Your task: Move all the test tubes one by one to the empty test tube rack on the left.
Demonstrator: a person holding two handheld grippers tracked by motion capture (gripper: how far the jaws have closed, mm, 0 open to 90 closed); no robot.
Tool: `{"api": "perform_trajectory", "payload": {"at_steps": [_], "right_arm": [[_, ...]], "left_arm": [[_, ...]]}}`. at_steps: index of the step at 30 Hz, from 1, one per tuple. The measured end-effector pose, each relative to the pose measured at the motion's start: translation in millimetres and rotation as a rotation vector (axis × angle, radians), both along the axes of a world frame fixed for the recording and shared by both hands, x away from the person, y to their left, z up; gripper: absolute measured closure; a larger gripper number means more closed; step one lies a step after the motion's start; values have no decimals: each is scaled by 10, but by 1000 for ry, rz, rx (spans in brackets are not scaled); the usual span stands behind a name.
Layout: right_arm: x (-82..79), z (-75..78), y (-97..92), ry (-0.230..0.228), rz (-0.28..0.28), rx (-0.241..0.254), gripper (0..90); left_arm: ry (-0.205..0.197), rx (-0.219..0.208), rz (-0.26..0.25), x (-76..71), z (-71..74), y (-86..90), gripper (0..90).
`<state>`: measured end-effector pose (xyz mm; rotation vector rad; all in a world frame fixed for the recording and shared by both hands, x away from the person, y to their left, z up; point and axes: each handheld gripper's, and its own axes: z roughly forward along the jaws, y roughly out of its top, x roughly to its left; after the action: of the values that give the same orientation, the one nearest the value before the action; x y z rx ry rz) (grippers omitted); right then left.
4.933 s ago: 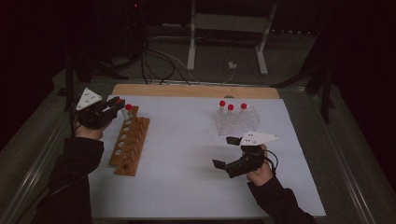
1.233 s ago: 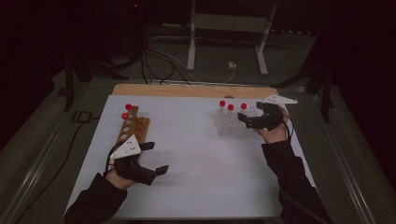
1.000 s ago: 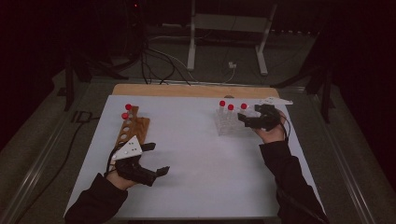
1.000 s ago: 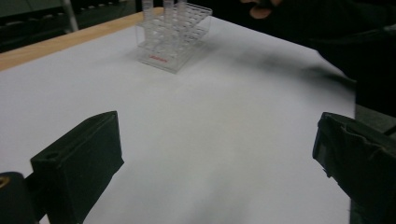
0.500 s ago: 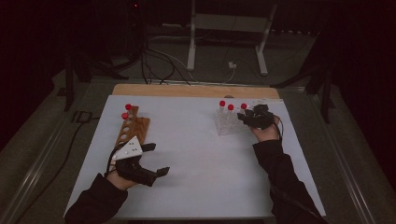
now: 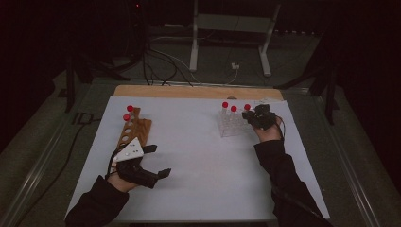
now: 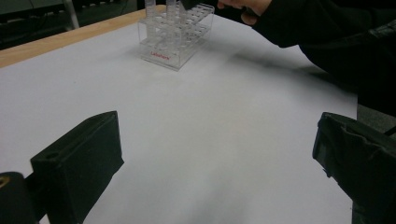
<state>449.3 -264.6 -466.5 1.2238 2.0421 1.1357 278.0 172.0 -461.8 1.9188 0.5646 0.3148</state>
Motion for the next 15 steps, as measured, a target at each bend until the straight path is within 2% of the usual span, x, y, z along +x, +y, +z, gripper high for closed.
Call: {"api": "perform_trajectory", "payload": {"at_steps": [15], "right_arm": [[-188, 428, -5, -97, 18, -17, 755]], "left_arm": [[-2, -7, 5, 5, 32, 12, 23]]}}
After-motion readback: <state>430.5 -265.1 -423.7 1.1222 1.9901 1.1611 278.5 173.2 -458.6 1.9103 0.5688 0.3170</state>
